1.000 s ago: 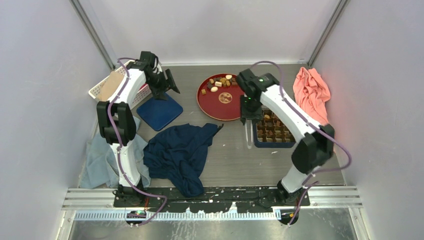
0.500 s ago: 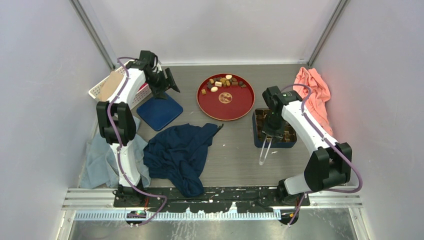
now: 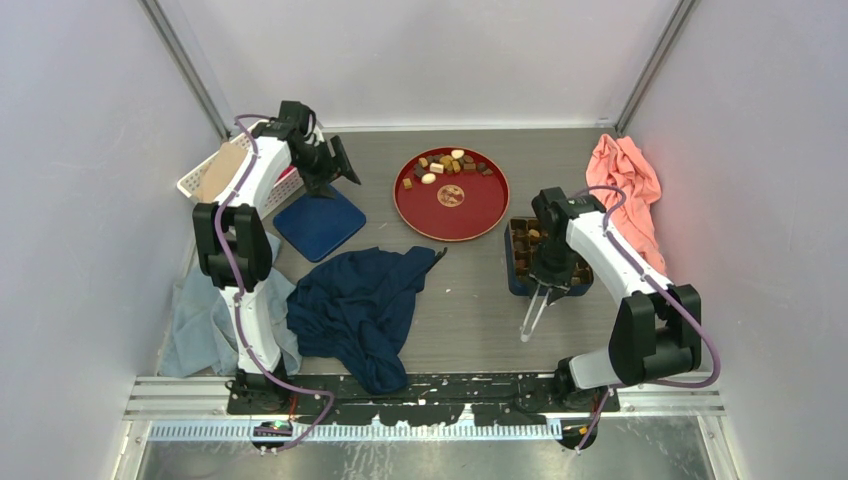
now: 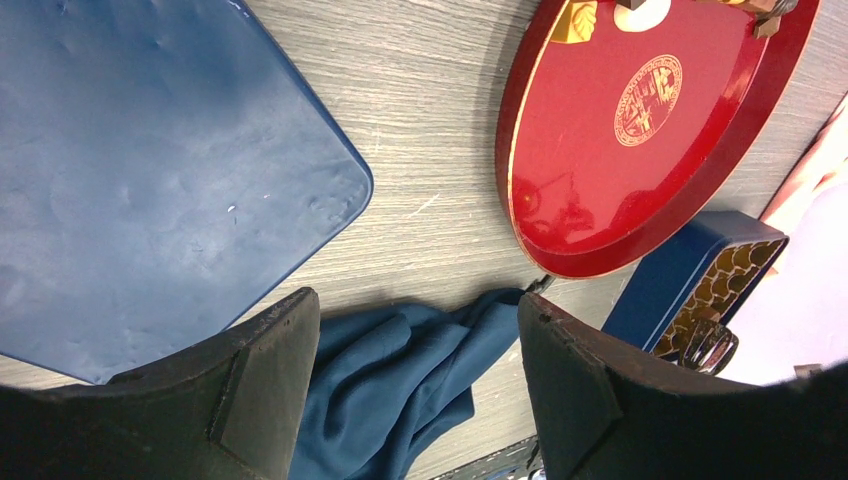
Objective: Pack the chocolate
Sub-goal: Place the fake chocolate in the packing box.
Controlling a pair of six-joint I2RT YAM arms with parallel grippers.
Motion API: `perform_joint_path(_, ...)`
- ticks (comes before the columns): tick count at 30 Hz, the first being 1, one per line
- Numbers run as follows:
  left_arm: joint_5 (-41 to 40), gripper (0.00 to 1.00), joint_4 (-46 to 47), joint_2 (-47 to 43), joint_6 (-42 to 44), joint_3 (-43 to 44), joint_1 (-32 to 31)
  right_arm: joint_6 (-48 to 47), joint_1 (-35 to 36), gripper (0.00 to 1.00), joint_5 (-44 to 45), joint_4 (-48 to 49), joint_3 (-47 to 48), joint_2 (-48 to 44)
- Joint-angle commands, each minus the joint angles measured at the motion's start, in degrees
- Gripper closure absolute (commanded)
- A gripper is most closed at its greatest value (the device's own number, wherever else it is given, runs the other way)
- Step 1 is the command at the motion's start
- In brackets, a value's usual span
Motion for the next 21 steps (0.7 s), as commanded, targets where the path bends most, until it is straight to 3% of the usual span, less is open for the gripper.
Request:
perform_joint_path(1,1.5,0.27,1.3,-0.9,-0.8,2.0,0.2,-1.0,-1.3,0.81,-0.3,1.6,-0.5,-1.9)
perform_joint_path(7,1.7,0.27,1.6,-0.9,-1.2,2.0,0.0,-2.9,-2.7,0.79,-0.1,2.3,-0.1,-0.4)
perform_joint_path(12,1.6,0.27,1.6,-0.8,-1.2,1.6,0.0,-4.1,-3.4,0.72,0.4,1.9,0.6,0.3)
perform_joint_path(15,1.8,0.27,1.7,-0.6,-1.4,1.6,0.0,-4.3,-3.6,0.63,0.3,1.8,0.7,0.6)
perform_joint_path(21,2.1,0.27,2.3,0.1,-1.8,2.2,0.0,-4.8,-3.8,0.59,0.5,1.4,1.9,1.2)
